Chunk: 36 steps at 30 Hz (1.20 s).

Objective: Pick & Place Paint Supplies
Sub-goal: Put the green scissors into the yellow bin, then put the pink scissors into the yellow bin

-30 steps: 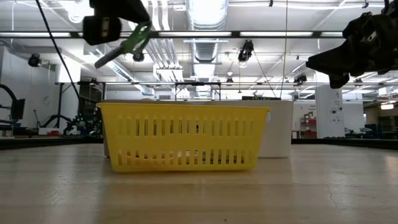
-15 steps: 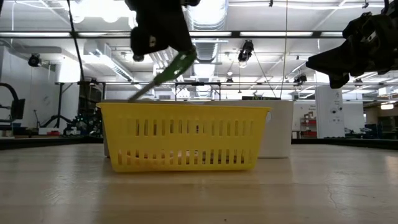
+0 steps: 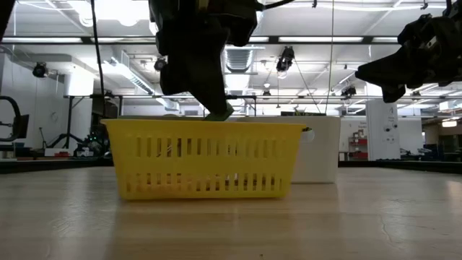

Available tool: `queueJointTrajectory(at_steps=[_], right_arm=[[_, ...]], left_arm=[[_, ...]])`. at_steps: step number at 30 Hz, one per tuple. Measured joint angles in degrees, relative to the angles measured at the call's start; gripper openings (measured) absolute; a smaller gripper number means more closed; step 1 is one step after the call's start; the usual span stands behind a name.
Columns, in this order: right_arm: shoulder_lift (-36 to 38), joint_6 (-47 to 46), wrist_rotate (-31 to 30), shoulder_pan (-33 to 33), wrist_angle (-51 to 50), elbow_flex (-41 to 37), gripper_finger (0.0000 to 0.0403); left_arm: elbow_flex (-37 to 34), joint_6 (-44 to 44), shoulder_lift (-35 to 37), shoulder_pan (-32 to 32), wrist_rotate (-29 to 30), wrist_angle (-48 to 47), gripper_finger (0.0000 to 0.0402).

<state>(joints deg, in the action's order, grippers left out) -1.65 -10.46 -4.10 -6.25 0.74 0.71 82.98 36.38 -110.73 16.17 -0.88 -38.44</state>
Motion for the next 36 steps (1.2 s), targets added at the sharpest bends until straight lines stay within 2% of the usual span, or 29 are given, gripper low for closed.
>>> queueJointTrajectory(at_steps=[3,12,23,30,36], right_arm=[[0.02,0.0,0.0,0.01,0.01,0.0,0.0078],[0.0,0.0,0.0,-0.01,0.01,0.0,0.0078],[0.01,0.0,0.0,0.01,0.0,0.0,0.0078],[-0.07,0.0,-0.04,-0.01,0.03,0.0,0.0078],[-0.01,0.0,0.0,0.01,-0.01,0.0,0.0078]], left_arm=[[0.0,-0.02,-0.23,-0.4,-0.58,0.22,0.0008],[0.0,-0.04,-0.23,-0.6,-0.71,0.24,0.0061],[-0.04,1.92,1.15,-0.62,-1.78,-1.31,0.0065],[-0.04,13.91,6.76,-0.24,-1.49,-11.62,0.0065],[-0.07,33.9,10.04,3.56,3.46,-22.88,0.0065]])
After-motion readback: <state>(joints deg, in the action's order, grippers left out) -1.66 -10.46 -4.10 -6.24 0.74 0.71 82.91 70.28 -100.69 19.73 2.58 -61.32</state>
